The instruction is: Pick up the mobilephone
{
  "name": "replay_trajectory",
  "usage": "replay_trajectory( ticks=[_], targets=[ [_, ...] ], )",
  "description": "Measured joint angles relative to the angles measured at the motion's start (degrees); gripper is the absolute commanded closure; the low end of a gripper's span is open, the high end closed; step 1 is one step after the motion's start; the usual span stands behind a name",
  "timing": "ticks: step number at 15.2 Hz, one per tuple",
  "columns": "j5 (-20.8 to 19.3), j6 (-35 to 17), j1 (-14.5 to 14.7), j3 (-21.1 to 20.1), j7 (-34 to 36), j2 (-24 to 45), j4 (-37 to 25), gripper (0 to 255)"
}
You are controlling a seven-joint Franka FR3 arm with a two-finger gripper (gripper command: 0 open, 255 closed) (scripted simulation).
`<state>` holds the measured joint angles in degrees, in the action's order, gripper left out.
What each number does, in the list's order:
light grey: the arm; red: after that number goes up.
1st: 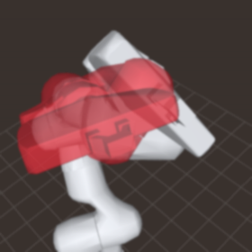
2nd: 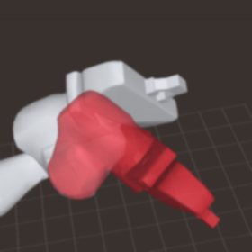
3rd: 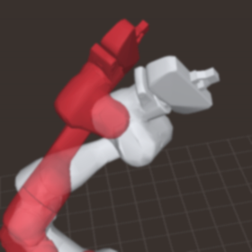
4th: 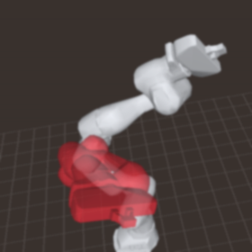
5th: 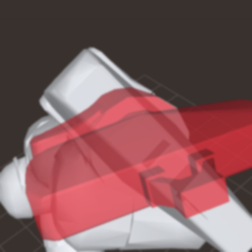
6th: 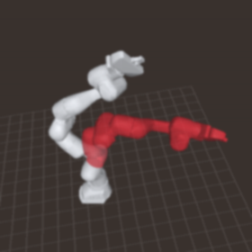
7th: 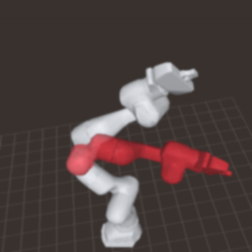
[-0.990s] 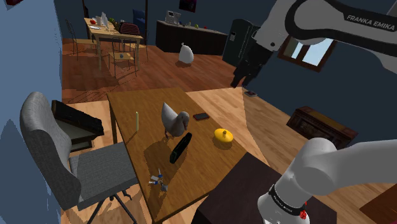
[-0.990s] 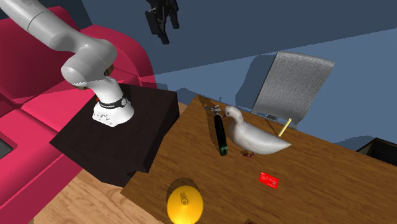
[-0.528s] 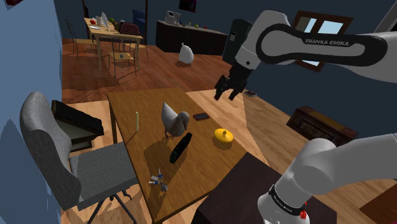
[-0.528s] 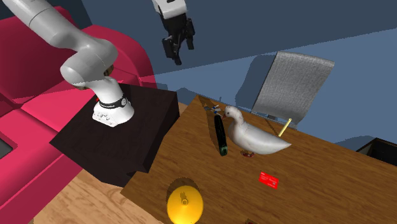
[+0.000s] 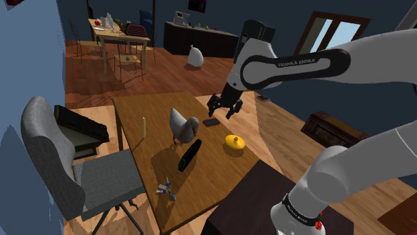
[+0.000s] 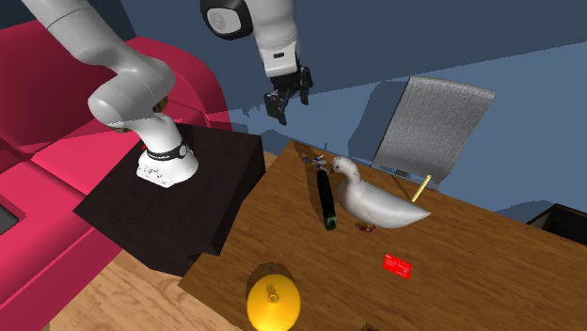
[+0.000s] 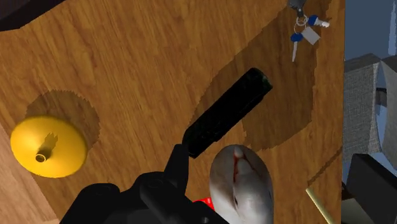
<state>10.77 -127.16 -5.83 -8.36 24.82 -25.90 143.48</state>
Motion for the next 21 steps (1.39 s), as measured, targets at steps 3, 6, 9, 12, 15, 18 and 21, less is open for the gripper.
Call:
replay_trajectory(
  ticks=[3, 6, 9, 12, 15, 18, 21],
  targets=[
    [0.12, -6.12, -1.30, -1.28, 4.31, 6.56, -0.17, 0],
    [0.00, -11.60, -2.23, -2.60, 9.21, 11.98, 0.16, 0],
    [-0.91, -16.86, -3.13, -3.66, 14.57, 18.70, -1.04, 0],
    [-2.68, -21.87, -3.74, -4.06, 20.30, 26.13, -3.14, 0],
    [-4.33, -26.07, -3.86, -3.37, 25.48, 32.77, -5.16, 0],
    [-5.84, -29.62, -3.01, -2.13, 30.99, 39.34, -7.83, 0],
    [-6.52, -33.17, -1.87, -0.32, 35.57, 46.65, -11.32, 0]
  ],
)
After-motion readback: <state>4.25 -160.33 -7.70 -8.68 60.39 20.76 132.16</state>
